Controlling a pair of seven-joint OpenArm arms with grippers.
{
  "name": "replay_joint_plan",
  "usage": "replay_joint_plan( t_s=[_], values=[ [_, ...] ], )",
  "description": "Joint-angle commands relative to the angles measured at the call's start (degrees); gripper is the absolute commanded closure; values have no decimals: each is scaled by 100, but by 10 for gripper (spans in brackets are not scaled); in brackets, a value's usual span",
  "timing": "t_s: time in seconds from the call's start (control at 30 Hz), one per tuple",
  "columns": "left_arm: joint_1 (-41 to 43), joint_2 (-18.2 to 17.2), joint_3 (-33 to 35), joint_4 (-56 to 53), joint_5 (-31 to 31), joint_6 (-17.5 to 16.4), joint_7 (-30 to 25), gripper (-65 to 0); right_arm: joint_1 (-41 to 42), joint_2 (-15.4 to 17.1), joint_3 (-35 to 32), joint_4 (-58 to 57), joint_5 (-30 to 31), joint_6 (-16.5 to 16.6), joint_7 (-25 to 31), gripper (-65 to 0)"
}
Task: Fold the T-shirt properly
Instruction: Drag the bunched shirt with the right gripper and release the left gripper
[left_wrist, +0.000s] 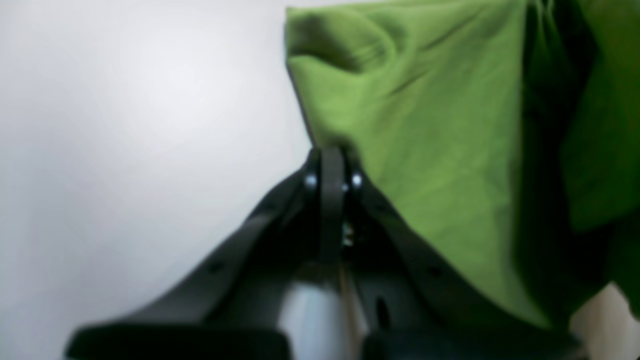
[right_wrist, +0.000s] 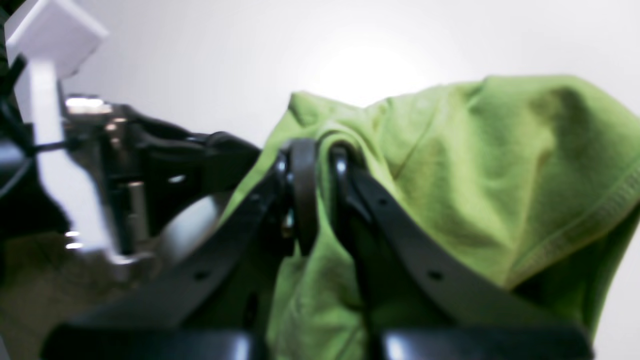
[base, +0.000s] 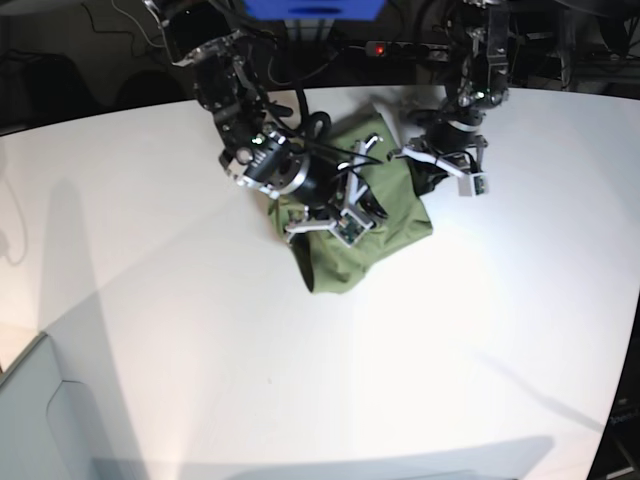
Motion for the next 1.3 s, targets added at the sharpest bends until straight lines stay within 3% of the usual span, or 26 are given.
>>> replay_joint_plan(
  t_s=[0.0,0.13,0.57,0.67,0.8,0.87,0.97,1.1,1.27],
  values=[
    [9,-32,-1,9,6,15,7,0,62,-93,-133,196,105,19,192,-1],
    [-79,-50,-1,-26,6,15,7,0,88,-137,-414,187,96,19,192,-1],
    [-88,-67,-1,-8,6,15,7,0,308,-163,-414,-648,96,19,192,-7],
    [-88,-76,-1,0,6,15,7,0,352,-146,-423,-648,96,19,166,-94],
    [-97,-76,-36,0,6,15,323,0,317,-146,-423,-613,96,19,140,-311],
    [-202,-76,-45,9,6,15,622,0,273,-146,-423,-472,96,19,157,-388],
    [-246,-76,-54,18,15,15,727,0,36,-137,-388,99,88,19,192,-399],
    [-246,-76,-54,247,15,15,736,0,-61,162,-133,899,88,-7,192,-401],
    [-184,-76,-54,642,15,15,780,0,-43,215,553,882,96,-7,148,-403]
  ],
)
